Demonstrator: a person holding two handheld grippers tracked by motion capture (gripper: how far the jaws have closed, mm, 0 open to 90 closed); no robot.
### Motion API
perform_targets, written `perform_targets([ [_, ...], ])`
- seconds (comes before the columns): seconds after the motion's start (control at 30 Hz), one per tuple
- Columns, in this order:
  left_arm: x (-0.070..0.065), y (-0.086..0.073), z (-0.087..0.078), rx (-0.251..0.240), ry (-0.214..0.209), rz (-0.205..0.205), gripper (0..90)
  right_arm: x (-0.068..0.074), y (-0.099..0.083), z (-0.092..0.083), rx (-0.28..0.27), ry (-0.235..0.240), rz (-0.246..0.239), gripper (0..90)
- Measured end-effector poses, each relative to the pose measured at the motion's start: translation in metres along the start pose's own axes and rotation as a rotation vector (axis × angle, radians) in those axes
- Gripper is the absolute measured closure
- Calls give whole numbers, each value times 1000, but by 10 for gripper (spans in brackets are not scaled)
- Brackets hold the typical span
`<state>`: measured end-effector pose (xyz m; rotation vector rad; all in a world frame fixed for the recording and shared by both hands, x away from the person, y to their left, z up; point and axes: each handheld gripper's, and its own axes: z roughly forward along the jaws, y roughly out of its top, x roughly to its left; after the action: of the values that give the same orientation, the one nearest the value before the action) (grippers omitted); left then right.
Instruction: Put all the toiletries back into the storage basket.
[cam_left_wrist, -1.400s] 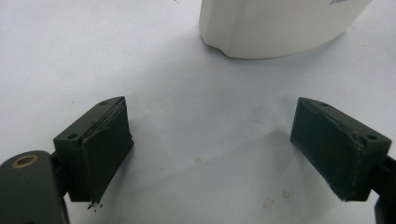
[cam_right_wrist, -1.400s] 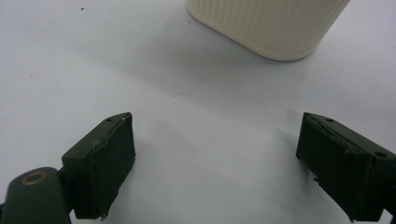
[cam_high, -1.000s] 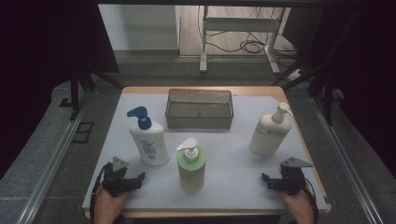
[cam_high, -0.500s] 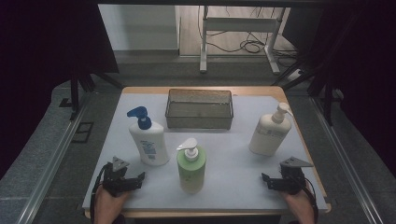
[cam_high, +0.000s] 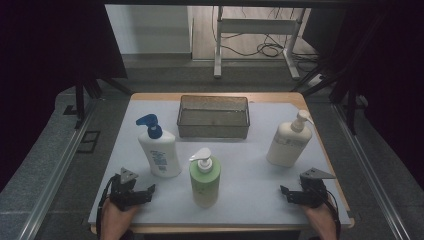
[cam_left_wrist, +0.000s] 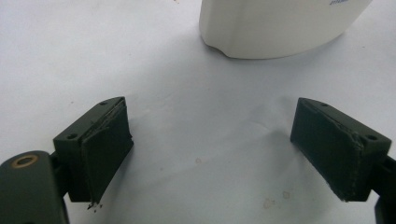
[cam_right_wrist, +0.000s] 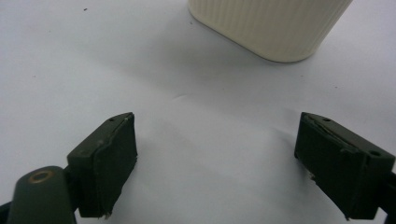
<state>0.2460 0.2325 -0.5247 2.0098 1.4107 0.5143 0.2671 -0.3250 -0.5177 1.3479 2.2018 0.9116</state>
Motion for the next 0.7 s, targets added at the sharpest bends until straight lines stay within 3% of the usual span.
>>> perform_targets([
  [0.33, 0, 0, 0, 0, 0, 0, 116, -3, 1, -1, -9, 22, -15, 139],
  [0.7, 0, 0, 0, -1, 0, 0, 116, -16, 7, -4, -35, 40, -18, 138],
])
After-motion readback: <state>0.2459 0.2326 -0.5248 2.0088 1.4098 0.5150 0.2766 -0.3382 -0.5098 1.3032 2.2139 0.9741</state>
